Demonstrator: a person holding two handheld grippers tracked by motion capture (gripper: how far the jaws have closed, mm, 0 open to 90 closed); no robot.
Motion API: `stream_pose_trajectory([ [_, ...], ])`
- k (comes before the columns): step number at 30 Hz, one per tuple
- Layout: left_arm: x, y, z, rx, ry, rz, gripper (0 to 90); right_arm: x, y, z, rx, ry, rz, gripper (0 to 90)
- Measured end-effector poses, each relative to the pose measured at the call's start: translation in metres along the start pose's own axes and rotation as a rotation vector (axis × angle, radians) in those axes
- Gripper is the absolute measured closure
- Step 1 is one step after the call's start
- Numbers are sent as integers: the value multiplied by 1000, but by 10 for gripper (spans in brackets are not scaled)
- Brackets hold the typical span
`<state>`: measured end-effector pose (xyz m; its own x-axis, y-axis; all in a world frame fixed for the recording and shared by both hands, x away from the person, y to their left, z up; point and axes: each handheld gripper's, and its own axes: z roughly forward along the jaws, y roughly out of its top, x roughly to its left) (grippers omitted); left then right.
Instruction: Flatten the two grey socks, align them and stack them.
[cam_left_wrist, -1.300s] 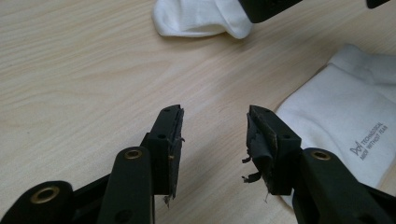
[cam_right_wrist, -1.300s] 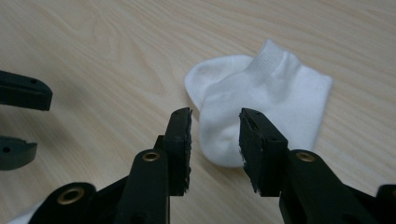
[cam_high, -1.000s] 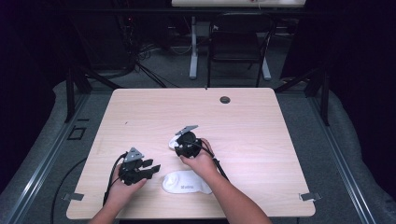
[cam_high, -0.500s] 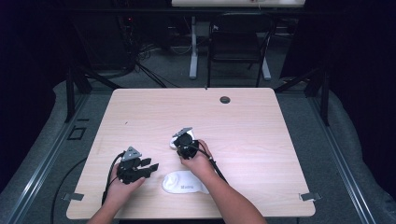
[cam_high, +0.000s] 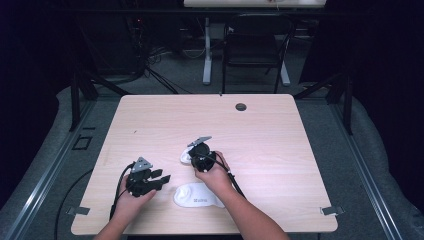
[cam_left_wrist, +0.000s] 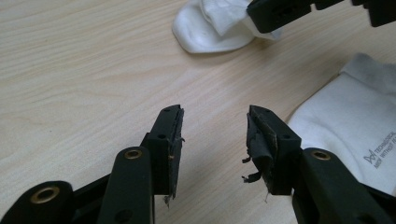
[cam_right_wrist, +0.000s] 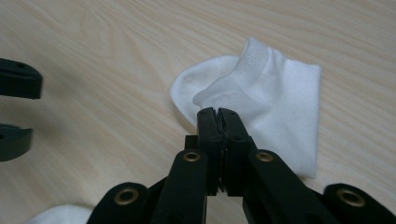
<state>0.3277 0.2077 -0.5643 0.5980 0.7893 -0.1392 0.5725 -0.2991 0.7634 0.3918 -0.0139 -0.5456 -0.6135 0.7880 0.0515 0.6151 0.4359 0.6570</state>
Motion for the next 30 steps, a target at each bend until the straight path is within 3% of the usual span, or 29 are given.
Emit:
stream_pose_trajectory([
  [10, -9, 13, 11, -26, -12, 11, 588, 7, -7, -18, -47, 36, 29, 890],
  [14, -9, 15, 22, 6, 7, 23, 591, 7, -7, -27, -47, 52, 17, 890],
  [30, -9, 24, 46, 23, 27, 30, 604, 8, -13, -37, -53, 89, 40, 890],
])
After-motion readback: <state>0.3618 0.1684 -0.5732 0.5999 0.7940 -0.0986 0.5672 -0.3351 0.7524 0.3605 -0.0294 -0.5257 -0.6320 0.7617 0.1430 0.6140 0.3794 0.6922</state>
